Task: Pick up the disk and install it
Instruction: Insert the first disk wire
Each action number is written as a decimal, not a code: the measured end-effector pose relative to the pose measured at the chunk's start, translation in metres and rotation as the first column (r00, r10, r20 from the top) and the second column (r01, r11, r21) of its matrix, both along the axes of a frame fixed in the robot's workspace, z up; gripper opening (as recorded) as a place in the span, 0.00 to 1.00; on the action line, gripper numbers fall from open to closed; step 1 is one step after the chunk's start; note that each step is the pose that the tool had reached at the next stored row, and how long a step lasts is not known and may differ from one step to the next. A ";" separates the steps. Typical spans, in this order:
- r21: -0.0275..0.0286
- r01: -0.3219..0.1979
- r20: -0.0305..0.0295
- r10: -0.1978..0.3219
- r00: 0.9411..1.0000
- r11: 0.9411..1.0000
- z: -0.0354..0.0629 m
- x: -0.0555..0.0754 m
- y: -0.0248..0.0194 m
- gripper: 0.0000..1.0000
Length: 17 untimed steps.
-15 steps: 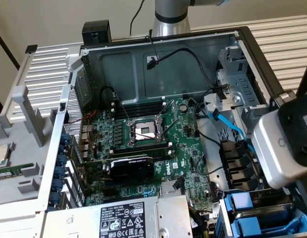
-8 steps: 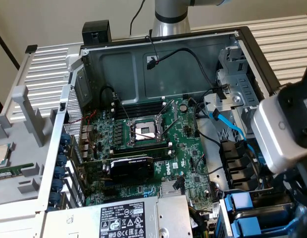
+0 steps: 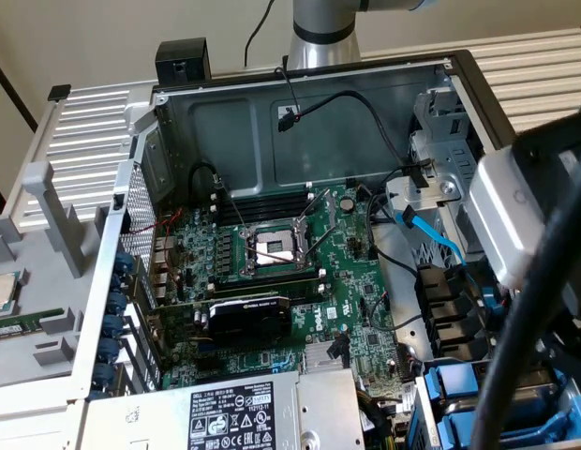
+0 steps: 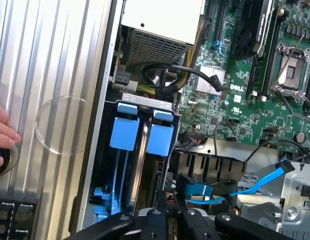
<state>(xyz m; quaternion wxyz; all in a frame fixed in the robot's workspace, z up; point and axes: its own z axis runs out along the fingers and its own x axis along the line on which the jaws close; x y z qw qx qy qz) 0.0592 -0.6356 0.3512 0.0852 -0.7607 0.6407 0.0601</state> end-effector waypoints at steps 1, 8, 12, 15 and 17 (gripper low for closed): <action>-0.005 0.000 -0.002 0.000 1.000 1.000 0.0000 0.000 0.0018 0.17; -0.027 -0.001 -0.057 -0.001 0.998 1.000 0.0000 0.000 0.0058 0.17; -0.042 -0.003 -0.105 -0.002 0.995 0.999 0.0000 0.000 0.0075 0.17; -0.053 -0.004 -0.139 -0.003 0.990 0.999 0.0000 0.001 0.0089 0.17; -0.063 -0.005 -0.159 -0.005 0.987 0.998 0.0000 0.001 0.0105 0.17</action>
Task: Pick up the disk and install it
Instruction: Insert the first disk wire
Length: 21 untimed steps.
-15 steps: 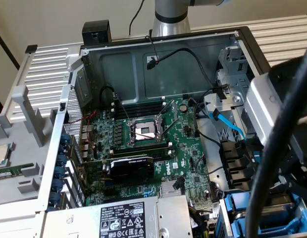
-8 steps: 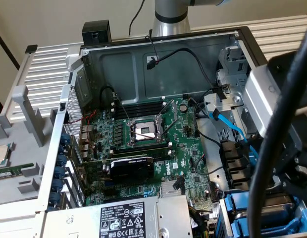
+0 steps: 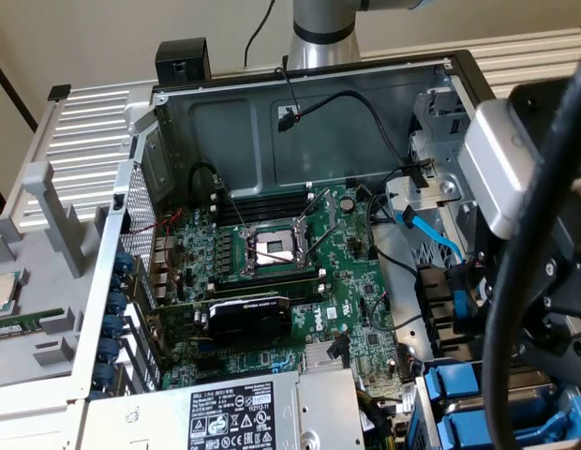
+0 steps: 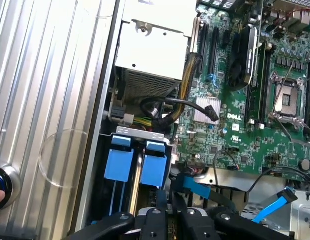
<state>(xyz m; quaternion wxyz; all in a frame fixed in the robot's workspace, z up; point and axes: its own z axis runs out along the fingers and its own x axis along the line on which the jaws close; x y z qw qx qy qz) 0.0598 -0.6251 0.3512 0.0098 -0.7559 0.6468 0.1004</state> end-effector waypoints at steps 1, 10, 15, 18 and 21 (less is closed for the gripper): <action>-0.004 0.000 -0.010 0.000 1.000 1.000 0.0000 0.000 0.0005 0.17; -0.044 0.000 -0.040 -0.001 0.999 0.999 0.0060 0.002 0.0030 0.17; -0.065 0.001 -0.040 -0.003 0.999 0.998 0.0084 0.010 0.0036 0.17; -0.080 0.002 -0.040 -0.005 0.999 0.997 0.0086 0.017 0.0038 0.17; -0.097 0.002 -0.040 -0.005 0.999 0.995 0.0086 0.020 0.0055 0.17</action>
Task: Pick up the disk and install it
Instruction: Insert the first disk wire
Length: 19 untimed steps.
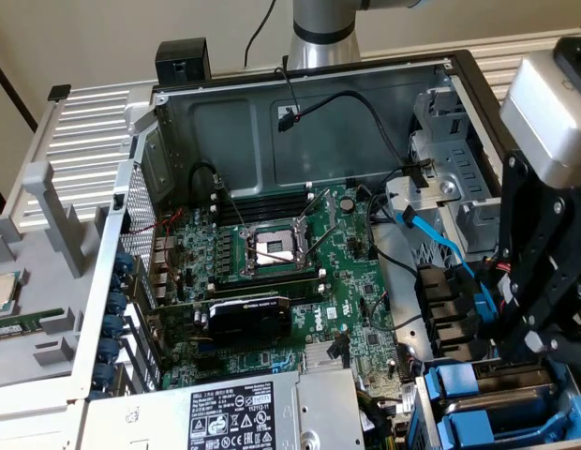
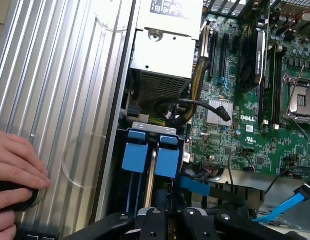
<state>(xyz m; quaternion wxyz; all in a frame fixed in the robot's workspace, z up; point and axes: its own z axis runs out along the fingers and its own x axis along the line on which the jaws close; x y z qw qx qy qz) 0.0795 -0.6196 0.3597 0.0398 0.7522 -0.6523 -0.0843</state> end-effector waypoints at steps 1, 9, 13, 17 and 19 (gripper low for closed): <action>-0.005 0.000 -0.001 0.000 1.000 1.000 0.0000 0.000 0.0010 0.17; -0.018 0.000 -0.001 0.000 1.000 1.000 0.0000 0.001 0.0042 0.17; -0.032 0.000 -0.001 0.000 1.000 1.000 0.0000 0.003 0.0078 0.17; -0.067 0.000 -0.001 -0.001 1.000 0.998 0.0000 0.005 0.0098 0.17; -0.074 0.003 -0.001 -0.003 1.000 0.997 -0.0001 0.006 0.0110 0.17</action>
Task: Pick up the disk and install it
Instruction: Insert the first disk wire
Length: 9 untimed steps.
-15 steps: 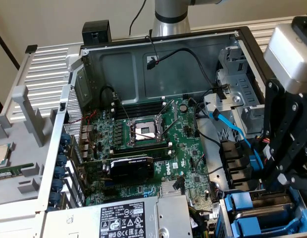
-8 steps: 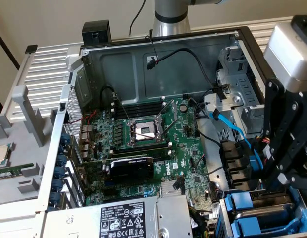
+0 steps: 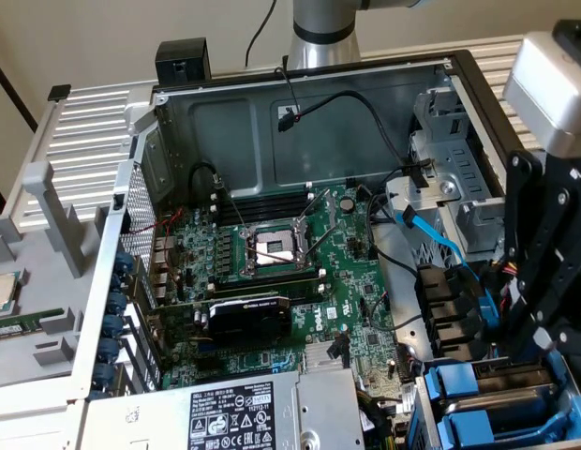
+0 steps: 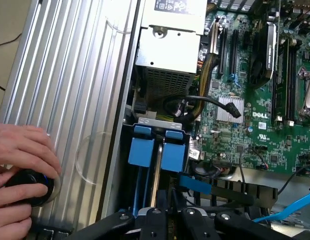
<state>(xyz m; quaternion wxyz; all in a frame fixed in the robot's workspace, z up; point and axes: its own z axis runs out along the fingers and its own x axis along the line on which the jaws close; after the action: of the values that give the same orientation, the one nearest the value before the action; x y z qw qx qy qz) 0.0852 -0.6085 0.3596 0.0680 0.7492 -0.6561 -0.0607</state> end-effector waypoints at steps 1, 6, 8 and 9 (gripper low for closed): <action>-0.001 0.003 0.000 -0.003 1.000 1.000 0.0000 0.000 0.0004 0.17; -0.001 0.038 0.004 -0.038 0.999 0.999 -0.0004 0.001 0.0014 0.17; -0.001 0.058 0.006 -0.058 0.998 0.998 -0.0005 0.001 0.0015 0.17; -0.001 0.062 0.007 -0.062 0.998 0.998 -0.0005 0.001 0.0015 0.17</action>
<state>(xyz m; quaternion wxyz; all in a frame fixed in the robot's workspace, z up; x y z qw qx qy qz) 0.0857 -0.6070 0.3591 0.0642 0.7286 -0.6793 -0.0600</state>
